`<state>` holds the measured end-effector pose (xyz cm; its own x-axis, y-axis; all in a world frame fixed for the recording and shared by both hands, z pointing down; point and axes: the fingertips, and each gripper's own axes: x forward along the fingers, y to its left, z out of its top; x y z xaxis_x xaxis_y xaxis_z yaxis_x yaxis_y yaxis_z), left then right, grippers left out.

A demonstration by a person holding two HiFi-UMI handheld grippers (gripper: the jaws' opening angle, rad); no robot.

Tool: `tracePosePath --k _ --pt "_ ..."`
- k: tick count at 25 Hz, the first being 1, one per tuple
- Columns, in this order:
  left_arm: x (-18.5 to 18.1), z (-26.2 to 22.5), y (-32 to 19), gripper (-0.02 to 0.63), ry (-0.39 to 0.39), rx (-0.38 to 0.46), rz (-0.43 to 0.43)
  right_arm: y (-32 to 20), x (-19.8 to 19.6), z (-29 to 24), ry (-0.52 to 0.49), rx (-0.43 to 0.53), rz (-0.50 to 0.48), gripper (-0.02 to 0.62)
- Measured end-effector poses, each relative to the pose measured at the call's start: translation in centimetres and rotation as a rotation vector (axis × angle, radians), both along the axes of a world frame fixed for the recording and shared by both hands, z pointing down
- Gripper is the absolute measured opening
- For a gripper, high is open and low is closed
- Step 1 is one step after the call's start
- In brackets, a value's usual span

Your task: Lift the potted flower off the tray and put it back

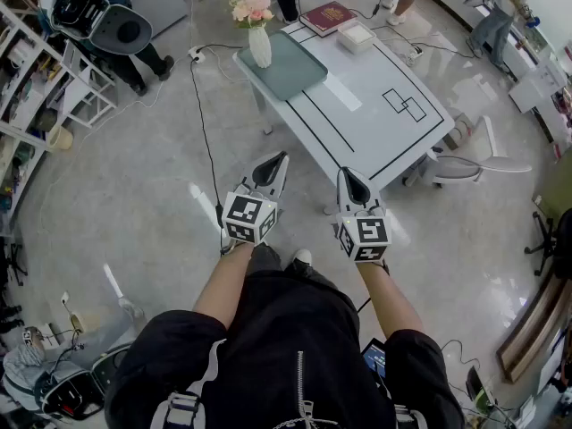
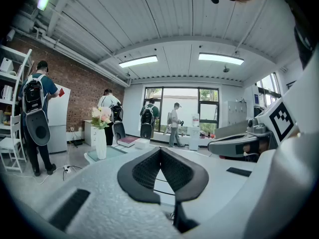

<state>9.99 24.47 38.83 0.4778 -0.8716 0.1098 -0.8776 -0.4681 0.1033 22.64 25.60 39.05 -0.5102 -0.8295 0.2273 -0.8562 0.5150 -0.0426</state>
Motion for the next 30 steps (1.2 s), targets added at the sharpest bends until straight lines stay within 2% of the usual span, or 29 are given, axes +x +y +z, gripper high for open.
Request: tracePosePath --k 9,15,24,30 --pt "0.5 0.4 -2.2 0.005 0.004 -0.017 -0.005 -2.1 0.5 0.4 0.0 -0.013 -0.002 0.006" --pt "0.1 1.0 -4.2 0.005 0.014 -0.03 -0.006 -3.8 -0.6 0.2 -0.017 0.017 -0.038 0.006" --pt "-4.1 1.8 -11.3 0.005 0.031 -0.027 -0.015 -10.1 -6.2 0.9 0.007 0.016 -0.083 0.006" --pt "-9.2 2.5 -19.1 0.005 -0.017 0.001 0.02 -18.0 -12.2 2.0 0.011 -0.01 -0.077 0.006"
